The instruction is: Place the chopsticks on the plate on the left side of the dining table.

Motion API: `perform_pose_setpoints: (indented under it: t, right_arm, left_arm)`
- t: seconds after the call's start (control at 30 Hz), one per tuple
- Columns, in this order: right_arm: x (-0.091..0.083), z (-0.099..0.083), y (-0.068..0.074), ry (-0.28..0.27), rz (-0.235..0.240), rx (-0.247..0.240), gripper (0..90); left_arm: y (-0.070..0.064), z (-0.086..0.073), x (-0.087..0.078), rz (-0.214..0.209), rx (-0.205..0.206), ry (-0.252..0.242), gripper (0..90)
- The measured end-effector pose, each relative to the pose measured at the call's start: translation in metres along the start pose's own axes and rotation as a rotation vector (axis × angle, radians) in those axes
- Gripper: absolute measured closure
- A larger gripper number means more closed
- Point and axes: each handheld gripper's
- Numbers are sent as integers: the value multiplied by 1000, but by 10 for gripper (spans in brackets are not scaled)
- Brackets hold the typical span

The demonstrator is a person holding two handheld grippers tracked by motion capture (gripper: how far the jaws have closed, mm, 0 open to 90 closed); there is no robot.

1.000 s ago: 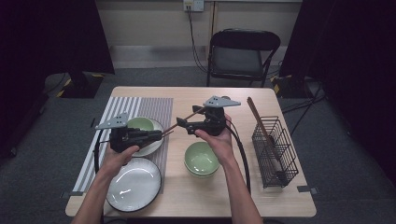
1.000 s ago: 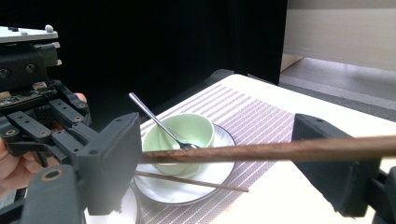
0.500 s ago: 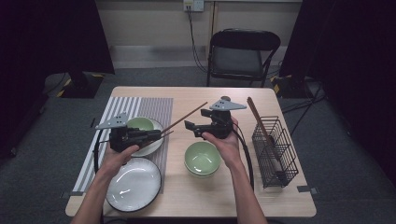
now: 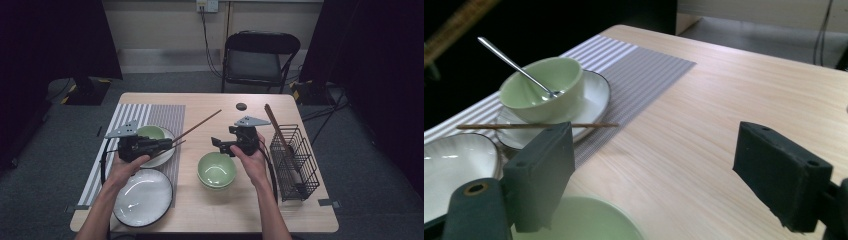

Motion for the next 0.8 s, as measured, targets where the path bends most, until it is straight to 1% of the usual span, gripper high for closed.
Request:
perform_pose_setpoints:
  t: [0.07,0.13,0.17,0.23,0.27,0.33,0.47,0.53,0.57,0.63,0.67,0.7,0.77,0.8]
  right_arm:
    - [0,-4,-4,8,-23,2,162]
    - [-1,-8,-8,17,-39,13,162]
    - [-1,-10,-11,21,-46,15,161]
    - [1,-14,-17,31,-63,22,162]
    - [2,-16,-19,34,-69,36,163]
    - [4,-22,-26,45,-83,48,165]
    - [7,-30,-36,64,-114,69,169]
    - [8,-33,-39,75,-135,66,170]
    - [9,-35,-41,81,-146,67,170]
    - [15,-38,-44,120,-187,42,170]
    - [17,-40,-46,126,-186,50,171]
    - [18,-42,-49,127,-187,63,171]
    - [20,-46,-54,130,-199,72,171]
    - [21,-48,-56,134,-202,78,171]
  left_arm:
    - [1,0,-1,12,3,15,847]
    - [3,-1,-2,15,12,31,847]
    - [2,-1,-2,25,5,36,847]
    - [3,-2,-3,24,16,40,847]
    - [3,-3,-4,29,19,49,847]
    - [4,-5,-6,36,23,61,847]
    - [9,-10,-13,56,15,80,847]
    - [11,-14,-17,69,8,87,847]
    - [12,-17,-18,68,4,93,847]
    - [14,-24,-21,76,3,128,847]
    - [15,-28,-22,85,7,141,847]
    - [16,-31,-24,82,-3,139,847]
    - [18,-35,-27,91,0,159,847]
    - [19,-38,-28,92,-6,167,847]
Point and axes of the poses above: each handheld gripper's, and its own axes: x roughly forward along the jaws, z roughly out of its top, y roughly to its left, and after that the axes turned 6 degrees about z, right-handed
